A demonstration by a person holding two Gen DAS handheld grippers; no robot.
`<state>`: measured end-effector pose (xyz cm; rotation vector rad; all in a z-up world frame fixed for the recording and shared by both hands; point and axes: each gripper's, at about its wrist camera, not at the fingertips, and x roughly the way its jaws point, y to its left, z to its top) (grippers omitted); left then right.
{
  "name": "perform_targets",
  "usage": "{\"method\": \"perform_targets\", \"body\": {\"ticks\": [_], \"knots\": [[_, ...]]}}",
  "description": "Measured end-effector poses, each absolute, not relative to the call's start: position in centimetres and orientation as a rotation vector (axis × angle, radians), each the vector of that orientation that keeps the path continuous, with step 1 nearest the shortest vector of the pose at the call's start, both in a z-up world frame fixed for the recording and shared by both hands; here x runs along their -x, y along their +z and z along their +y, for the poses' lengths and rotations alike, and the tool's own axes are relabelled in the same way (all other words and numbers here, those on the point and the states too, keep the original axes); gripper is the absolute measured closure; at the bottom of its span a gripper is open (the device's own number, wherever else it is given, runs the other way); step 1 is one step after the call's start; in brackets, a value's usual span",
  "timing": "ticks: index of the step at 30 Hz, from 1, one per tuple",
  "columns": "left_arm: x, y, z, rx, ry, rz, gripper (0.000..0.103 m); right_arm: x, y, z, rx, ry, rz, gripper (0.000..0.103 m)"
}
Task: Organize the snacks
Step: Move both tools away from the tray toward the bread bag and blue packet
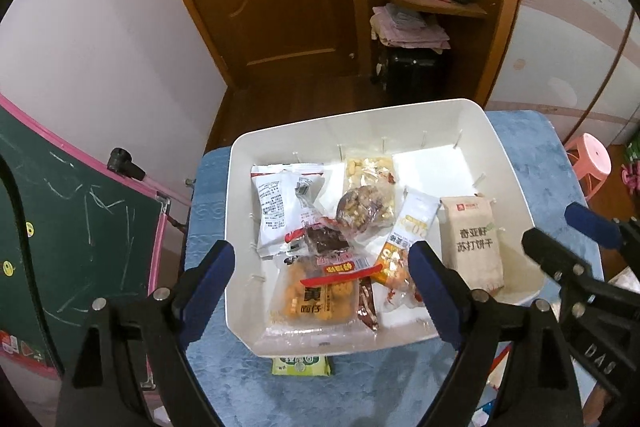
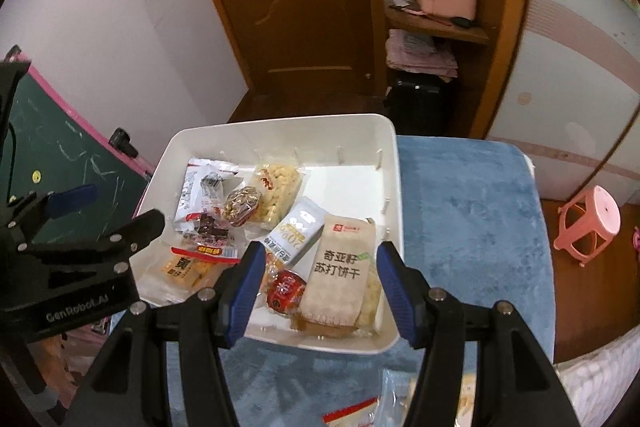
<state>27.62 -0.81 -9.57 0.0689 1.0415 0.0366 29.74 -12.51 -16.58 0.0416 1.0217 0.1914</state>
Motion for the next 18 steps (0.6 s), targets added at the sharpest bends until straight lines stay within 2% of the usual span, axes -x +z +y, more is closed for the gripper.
{"method": "perform_targets", "body": {"ticks": [18], "knots": [[-18.8,-2.1,1.2,-0.028,-0.075,0.9,0.015,-19.2,-9.6,-13.3,-0.086,0.062,0.895,0.045]]}}
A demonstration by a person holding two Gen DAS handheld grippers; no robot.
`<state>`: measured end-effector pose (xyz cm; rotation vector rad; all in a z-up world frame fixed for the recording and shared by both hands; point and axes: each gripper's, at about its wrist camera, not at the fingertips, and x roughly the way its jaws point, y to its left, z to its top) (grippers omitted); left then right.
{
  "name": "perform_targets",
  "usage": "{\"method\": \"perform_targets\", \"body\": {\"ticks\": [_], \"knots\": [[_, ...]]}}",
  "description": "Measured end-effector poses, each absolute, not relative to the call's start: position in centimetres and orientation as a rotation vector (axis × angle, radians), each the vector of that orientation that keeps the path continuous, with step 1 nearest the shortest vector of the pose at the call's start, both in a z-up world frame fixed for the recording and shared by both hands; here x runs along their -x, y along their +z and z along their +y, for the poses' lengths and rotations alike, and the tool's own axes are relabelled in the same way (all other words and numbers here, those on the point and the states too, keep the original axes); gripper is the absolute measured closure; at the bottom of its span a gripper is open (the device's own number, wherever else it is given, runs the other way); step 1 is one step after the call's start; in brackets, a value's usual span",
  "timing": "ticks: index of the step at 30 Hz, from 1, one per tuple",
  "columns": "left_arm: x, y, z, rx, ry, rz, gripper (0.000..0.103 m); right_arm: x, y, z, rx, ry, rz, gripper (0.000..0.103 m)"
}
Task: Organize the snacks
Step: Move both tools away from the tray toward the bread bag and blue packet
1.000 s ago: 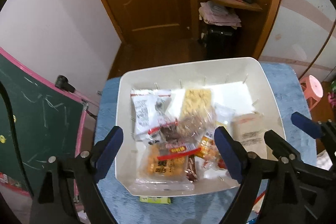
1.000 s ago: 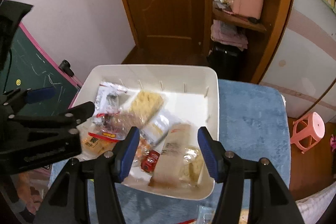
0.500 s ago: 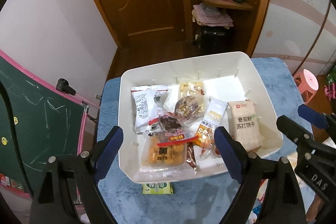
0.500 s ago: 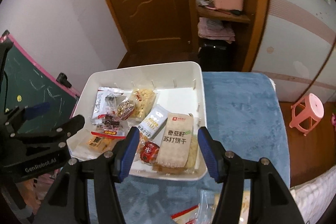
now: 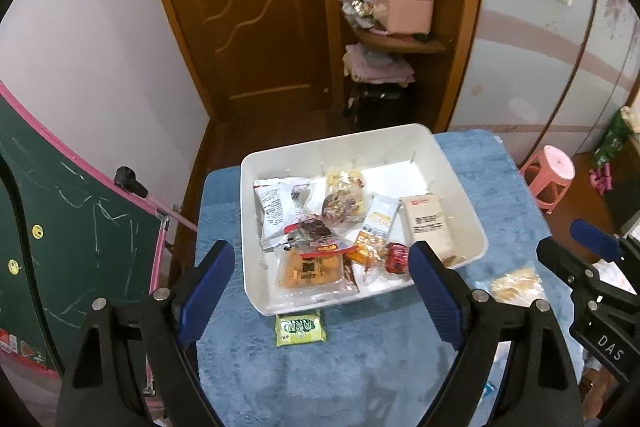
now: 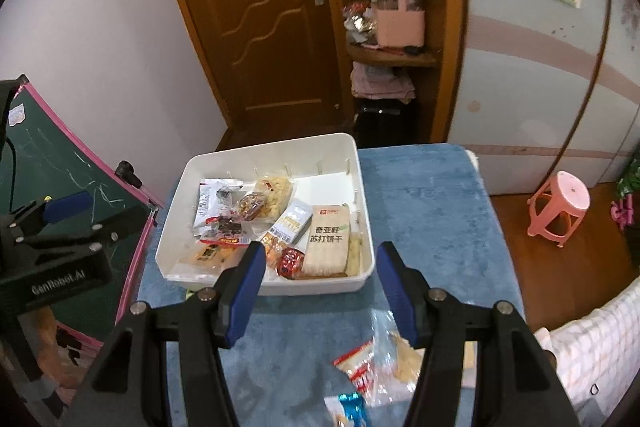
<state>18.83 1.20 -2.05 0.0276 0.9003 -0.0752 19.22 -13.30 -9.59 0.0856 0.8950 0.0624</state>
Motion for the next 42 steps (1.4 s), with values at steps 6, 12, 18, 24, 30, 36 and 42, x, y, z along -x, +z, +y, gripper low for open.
{"method": "perform_targets", "body": {"ticks": [6,12,18,24,30,36,42], "knots": [[-15.2,0.8,1.6,0.011,-0.16,0.828,0.015,-15.3,-7.1,-14.1,-0.054,-0.017,0.849,0.045],[-12.8,3.4,0.9,0.025,-0.252,0.751,0.015,-12.7,-4.8,-16.8,-0.078,-0.139,0.804,0.045],[-11.2,4.1,-0.7,0.022,-0.332,0.722,0.011,-11.6,-4.7,-20.2,-0.176,-0.196,0.826,0.045],[-10.8,2.1,-3.9,-0.02,-0.366,0.78,0.011,-11.6,-6.5,-22.9,-0.221,-0.202,0.893,0.045],[-10.8,-2.1,-8.0,-0.089,-0.368,0.87,0.011,-12.7,-10.5,-26.5,-0.284,-0.17,0.995,0.045],[-12.3,-10.7,-11.9,-0.096,-0.289,1.083,0.011,-13.9,-17.2,-29.8,-0.341,-0.096,1.166,0.045],[-12.8,-19.7,-14.6,0.062,-0.233,1.331,0.011,-15.5,-23.9,-32.0,-0.341,-0.006,1.326,0.045]]}}
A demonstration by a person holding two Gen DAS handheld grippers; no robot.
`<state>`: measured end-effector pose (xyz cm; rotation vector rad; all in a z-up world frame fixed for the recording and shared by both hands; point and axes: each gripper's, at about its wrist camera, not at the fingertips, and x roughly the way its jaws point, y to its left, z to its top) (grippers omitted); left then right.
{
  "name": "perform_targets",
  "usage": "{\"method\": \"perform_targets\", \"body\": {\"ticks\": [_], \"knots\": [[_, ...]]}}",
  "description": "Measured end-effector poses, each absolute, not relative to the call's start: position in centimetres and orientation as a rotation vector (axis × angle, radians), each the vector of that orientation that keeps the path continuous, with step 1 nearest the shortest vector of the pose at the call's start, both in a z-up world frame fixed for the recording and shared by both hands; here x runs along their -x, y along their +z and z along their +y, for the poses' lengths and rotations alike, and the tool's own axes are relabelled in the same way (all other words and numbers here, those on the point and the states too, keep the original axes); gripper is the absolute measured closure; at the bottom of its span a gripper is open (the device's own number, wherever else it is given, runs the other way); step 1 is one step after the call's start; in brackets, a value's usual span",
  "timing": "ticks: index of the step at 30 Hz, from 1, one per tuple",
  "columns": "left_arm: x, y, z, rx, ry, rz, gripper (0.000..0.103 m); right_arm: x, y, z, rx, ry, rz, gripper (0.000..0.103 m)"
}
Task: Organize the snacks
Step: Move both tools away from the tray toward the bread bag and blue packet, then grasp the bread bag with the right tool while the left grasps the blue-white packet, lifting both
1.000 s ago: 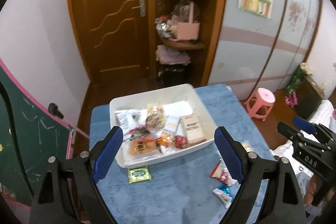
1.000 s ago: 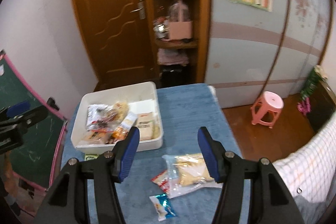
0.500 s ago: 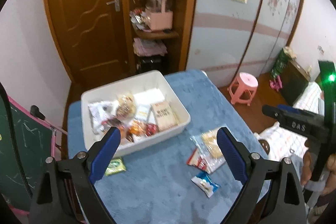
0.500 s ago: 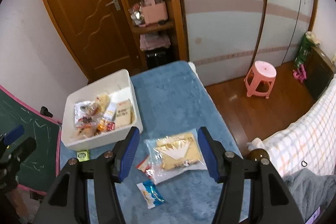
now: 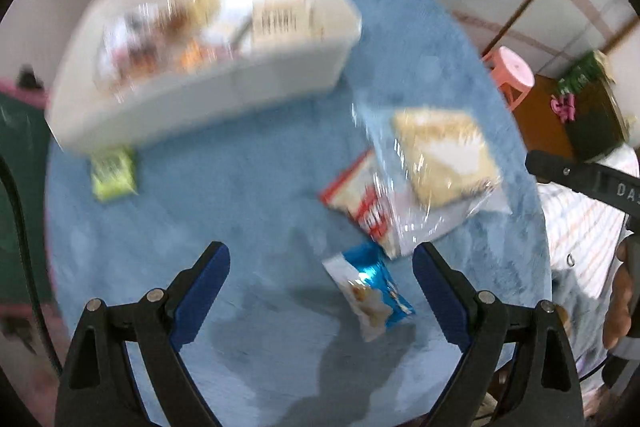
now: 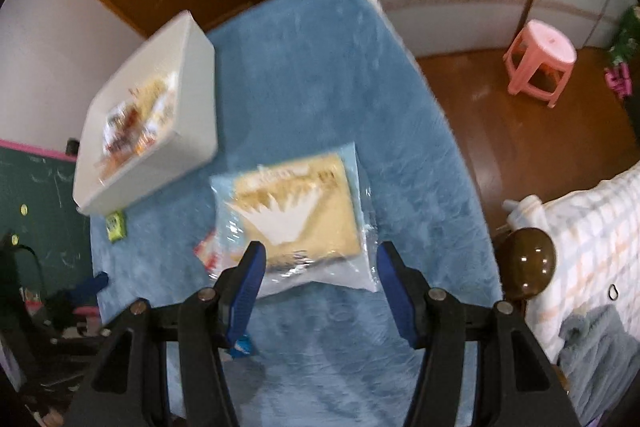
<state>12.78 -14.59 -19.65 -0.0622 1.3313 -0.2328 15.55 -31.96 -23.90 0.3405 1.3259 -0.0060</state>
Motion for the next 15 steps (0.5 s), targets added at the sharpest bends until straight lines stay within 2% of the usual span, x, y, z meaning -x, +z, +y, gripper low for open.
{"method": "perform_targets", "body": {"ticks": [7,12,14,15], "knots": [[-12.2,-24.8,-16.1,0.257,-0.115,1.427,0.012,-17.8,-28.4,-32.7,-0.335,0.084,1.416,0.045],[-11.1,-27.7,-17.0,0.29,-0.039,1.472,0.012,-18.9,-30.6,-32.5,-0.343,0.134,1.454,0.045],[-10.6,-28.6,-17.0,0.292,-0.01,1.487,0.012,-19.0,-31.2,-32.3,-0.346,0.148,1.46,0.033],[-10.2,-28.9,-17.1,0.285,0.006,1.48,0.012,-19.0,-31.5,-32.3,-0.356,0.153,1.462,0.03]]}}
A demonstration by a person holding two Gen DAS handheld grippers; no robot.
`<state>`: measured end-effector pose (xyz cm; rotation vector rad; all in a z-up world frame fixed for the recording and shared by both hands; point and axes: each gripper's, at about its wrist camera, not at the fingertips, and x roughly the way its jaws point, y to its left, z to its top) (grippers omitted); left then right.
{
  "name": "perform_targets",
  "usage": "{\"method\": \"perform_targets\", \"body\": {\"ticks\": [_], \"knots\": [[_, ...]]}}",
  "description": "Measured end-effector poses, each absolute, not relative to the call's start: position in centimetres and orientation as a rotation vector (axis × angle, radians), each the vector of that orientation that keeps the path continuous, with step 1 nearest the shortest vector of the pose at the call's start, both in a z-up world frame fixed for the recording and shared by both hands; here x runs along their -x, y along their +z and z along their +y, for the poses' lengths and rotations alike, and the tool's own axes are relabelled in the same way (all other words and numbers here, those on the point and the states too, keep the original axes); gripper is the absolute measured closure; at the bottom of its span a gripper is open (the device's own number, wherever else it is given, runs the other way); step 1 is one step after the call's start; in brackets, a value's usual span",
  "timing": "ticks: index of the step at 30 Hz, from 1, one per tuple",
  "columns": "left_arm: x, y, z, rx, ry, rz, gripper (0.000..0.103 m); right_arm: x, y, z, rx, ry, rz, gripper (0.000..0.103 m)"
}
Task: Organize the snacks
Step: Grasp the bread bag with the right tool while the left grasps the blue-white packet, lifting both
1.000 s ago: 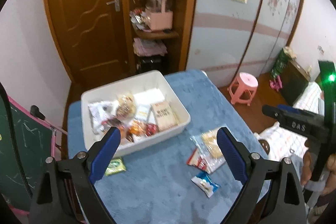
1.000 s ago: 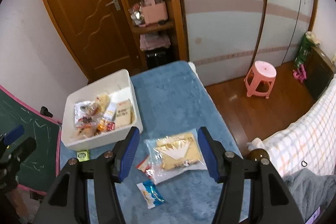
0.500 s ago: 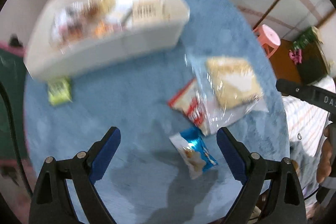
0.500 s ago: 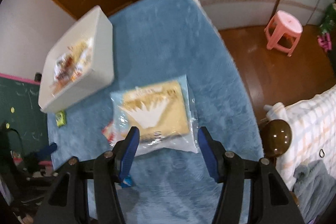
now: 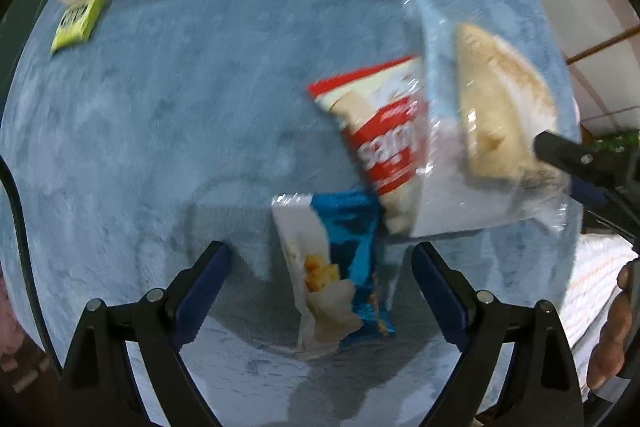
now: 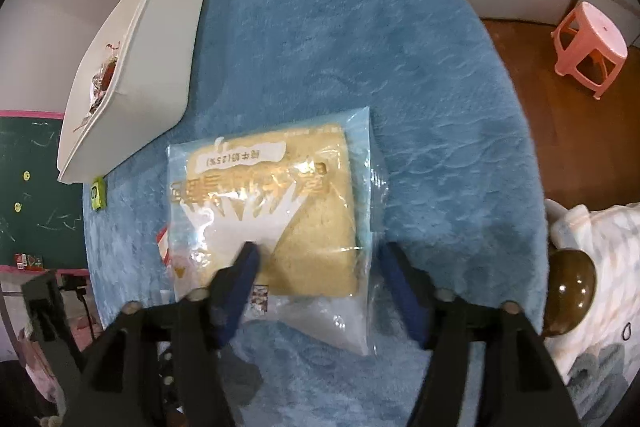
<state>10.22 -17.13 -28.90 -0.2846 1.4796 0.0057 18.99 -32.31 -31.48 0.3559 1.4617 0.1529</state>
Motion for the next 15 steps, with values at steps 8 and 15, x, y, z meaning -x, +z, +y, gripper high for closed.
{"method": "perform_targets", "body": {"ticks": [8,15], "knots": [[-8.8,-28.9,-17.9,0.227,0.047,1.441,0.06,-18.6,-31.8,-30.8,-0.332,0.212,1.432,0.038],[-7.8,-27.8,-15.9,0.303,0.037,1.448,0.075,-17.8,-28.7,-29.4,-0.333,0.325,1.344,0.075]]}}
